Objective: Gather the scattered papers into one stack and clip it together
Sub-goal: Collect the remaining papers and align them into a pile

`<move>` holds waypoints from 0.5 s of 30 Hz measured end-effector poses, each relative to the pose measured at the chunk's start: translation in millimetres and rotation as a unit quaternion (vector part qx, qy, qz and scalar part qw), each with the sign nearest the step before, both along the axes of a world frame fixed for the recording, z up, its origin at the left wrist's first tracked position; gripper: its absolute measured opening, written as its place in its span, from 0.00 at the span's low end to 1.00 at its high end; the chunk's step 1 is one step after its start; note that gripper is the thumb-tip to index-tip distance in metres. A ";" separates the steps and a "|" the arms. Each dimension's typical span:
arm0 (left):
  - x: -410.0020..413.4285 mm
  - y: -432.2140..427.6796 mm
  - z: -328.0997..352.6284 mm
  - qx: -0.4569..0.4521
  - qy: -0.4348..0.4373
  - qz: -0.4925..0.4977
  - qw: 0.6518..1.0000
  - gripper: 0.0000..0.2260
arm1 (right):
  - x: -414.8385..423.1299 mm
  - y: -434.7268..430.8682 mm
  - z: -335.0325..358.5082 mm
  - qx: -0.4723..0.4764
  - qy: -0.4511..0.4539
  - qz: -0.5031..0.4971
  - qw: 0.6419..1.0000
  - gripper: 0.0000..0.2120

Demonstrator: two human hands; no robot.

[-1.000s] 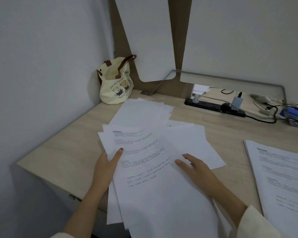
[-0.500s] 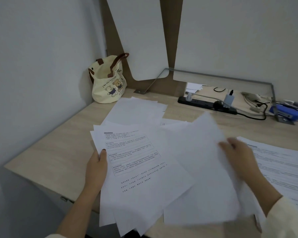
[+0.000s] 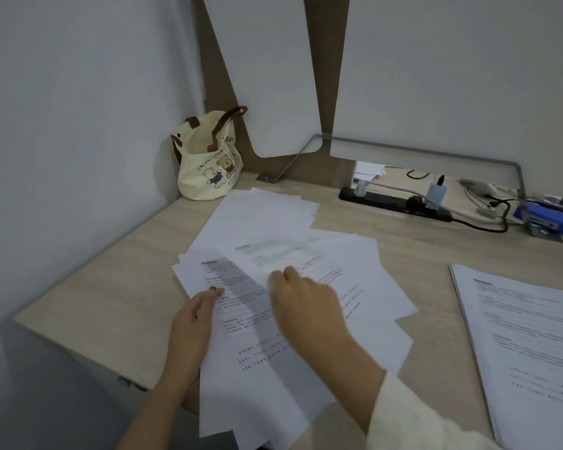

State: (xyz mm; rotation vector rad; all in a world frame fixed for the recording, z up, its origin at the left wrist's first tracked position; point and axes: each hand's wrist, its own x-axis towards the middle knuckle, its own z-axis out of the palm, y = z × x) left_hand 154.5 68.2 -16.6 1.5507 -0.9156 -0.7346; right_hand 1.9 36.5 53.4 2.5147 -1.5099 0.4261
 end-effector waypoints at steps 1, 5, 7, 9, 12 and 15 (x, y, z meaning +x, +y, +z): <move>-2.0 1.1 4.2 0.004 0.026 0.000 1.000 0.13 | 7.9 1.3 -10.6 0.011 -0.005 0.007 1.000 0.16; -5.3 2.7 10.7 0.017 0.080 -0.005 0.997 0.14 | 36.4 7.9 -49.7 0.063 -0.016 0.041 0.997 0.20; -2.3 2.1 6.9 0.013 0.035 -0.003 0.999 0.12 | 44.4 13.8 -55.4 0.074 -0.024 0.058 0.995 0.19; 1.7 0.7 1.2 0.011 -0.015 -0.007 1.000 0.07 | 40.9 17.2 -56.8 0.090 -0.053 0.092 0.990 0.15; 3.3 -0.6 -2.1 0.007 -0.014 0.003 1.000 0.05 | 28.1 6.6 -55.0 0.211 -0.131 0.134 0.959 0.16; 0.6 -0.8 2.7 -0.011 0.041 0.035 0.999 0.07 | -3.0 -16.3 -51.5 0.176 -0.205 0.064 0.961 0.16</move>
